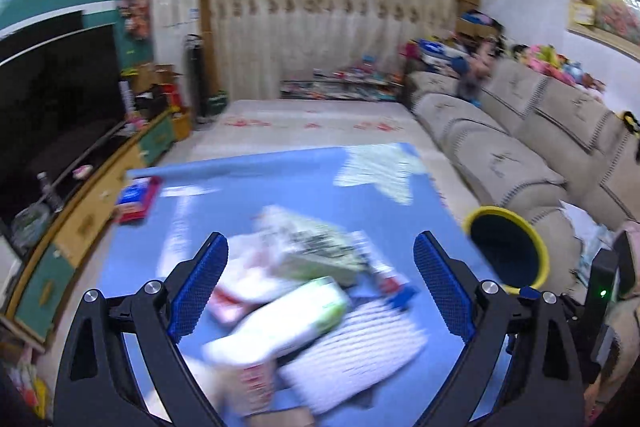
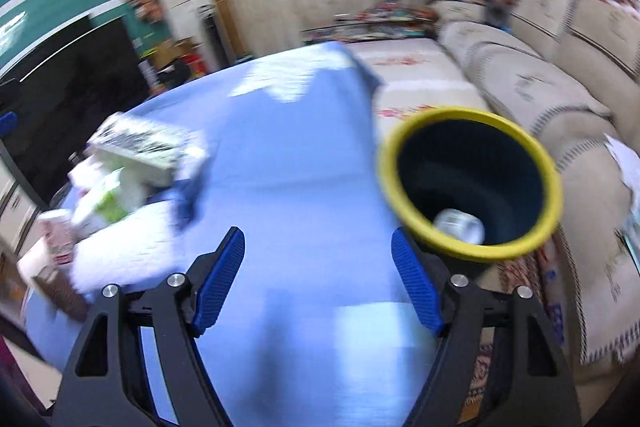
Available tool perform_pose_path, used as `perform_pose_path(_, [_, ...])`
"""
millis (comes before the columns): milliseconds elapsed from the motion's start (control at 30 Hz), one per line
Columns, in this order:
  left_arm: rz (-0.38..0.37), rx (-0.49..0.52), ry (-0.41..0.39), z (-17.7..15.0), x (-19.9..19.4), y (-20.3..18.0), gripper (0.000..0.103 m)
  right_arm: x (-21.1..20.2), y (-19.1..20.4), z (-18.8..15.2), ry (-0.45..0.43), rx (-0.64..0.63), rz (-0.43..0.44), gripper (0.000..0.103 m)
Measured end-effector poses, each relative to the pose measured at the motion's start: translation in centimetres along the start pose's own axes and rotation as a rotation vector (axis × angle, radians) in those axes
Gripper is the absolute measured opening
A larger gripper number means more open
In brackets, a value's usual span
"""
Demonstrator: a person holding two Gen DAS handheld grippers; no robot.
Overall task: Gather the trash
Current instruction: 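Drop the plastic cup into the bin with the left gripper, then grasp the white-and-blue toothpaste tube with the right gripper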
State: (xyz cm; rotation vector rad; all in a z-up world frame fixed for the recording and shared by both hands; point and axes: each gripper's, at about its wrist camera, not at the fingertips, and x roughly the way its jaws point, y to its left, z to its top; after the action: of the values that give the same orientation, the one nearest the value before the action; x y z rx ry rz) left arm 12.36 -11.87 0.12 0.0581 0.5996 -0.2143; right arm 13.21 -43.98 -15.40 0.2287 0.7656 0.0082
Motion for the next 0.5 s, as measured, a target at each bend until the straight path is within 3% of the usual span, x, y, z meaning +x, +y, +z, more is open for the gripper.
perform_pose_path(133, [0.061, -0.016, -0.032, -1.5, -2.3, 3.7, 0.093, 1.1, 4.7, 1.0, 0.009, -0.067, 0.079, 0.072])
perform_pose_path(267, [0.078, -0.05, -0.056, -2.3, -3.7, 6.1, 0.095, 3.3, 7.8, 2.6, 0.029, -0.114, 0.126, 0.06])
perform_pose_path(333, [0.079, -0.056, -0.059, -2.6, -3.9, 6.5, 0.095, 4.7, 8.8, 3.2, 0.062, -0.128, 0.134, 0.052])
perform_pose_path(500, [0.075, -0.049, -0.054, -3.0, -4.2, 6.2, 0.095, 8.0, 10.7, 4.4, 0.131, -0.163, 0.124, 0.048])
